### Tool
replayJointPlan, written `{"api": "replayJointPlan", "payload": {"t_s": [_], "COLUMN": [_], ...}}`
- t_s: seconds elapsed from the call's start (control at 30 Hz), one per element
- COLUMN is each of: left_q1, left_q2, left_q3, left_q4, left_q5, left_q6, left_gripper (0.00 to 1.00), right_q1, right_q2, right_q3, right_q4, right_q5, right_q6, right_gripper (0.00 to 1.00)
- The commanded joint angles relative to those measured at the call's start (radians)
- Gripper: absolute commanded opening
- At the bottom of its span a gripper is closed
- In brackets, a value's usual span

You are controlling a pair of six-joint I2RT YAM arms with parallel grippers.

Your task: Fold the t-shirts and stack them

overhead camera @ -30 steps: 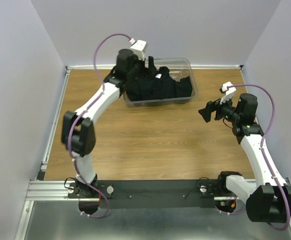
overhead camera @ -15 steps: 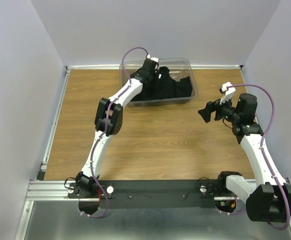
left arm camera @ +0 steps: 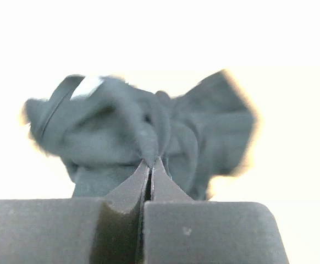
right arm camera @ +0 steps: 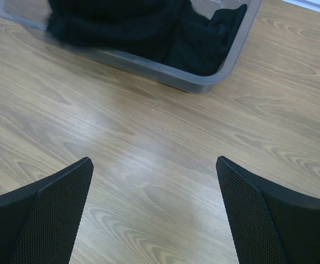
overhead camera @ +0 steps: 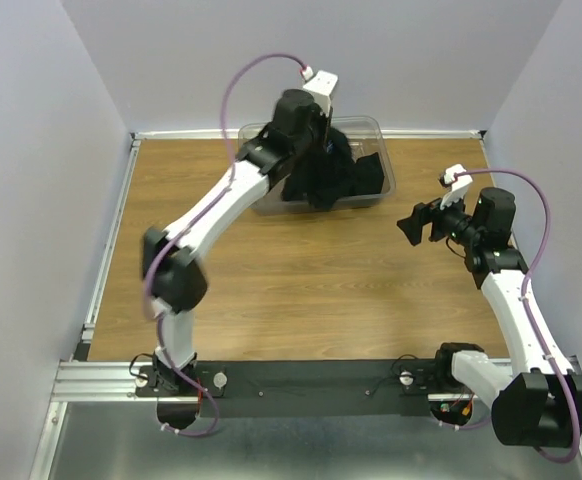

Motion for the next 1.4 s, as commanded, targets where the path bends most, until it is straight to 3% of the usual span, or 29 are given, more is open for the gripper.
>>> {"api": "replayJointPlan", "payload": {"t_s": [0.0,0.17,0.27,0.43,0.8,1.13,1.17,1.23,1.27,1.33,1.37], "left_q1": [-0.061,-0.142,-0.184,-0.196,-0.200,-0.200,-0.200,-0.200,-0.200,-0.199,-0.199], "left_q2": [-0.384,-0.559,-0.621,-0.656,-0.695,-0.673,-0.667,-0.662,-0.676,-0.701,-0.728], "left_q3": [-0.071,-0.189,-0.235,-0.287,-0.613,-0.677,-0.700,-0.731,-0.780,-0.798,-0.804], "left_q4": [0.280,0.375,0.404,0.406,0.476,0.507,0.504,0.496,0.486,0.460,0.435], "left_q5": [0.189,0.326,0.340,0.380,0.400,0.534,0.541,0.518,0.445,0.311,0.147], "left_q6": [0.022,-0.016,-0.024,-0.045,-0.050,-0.007,-0.006,-0.012,-0.015,-0.012,-0.006], "left_gripper": [0.00,0.00,0.00,0.00,0.00,0.00,0.05,0.34,0.66,0.71,0.77], "right_q1": [-0.004,-0.004,-0.006,-0.009,-0.014,-0.014,-0.014,-0.014,-0.015,-0.014,-0.015], "right_q2": [-0.027,0.020,0.028,0.011,0.017,0.024,0.024,0.024,0.024,0.024,0.025], "right_q3": [0.017,0.058,0.066,0.052,0.051,0.049,0.049,0.049,0.049,0.051,0.051], "right_q4": [-0.022,-0.012,-0.006,0.008,0.009,0.009,0.009,0.009,0.009,0.009,0.009], "right_q5": [0.079,0.367,0.432,0.441,0.435,0.436,0.439,0.438,0.435,0.433,0.427], "right_q6": [0.008,0.103,0.110,0.114,0.111,0.105,0.107,0.104,0.104,0.105,0.104], "right_gripper": [1.00,1.00,1.00,1.00,1.00,1.00,1.00,1.00,1.00,1.00,1.00]}}
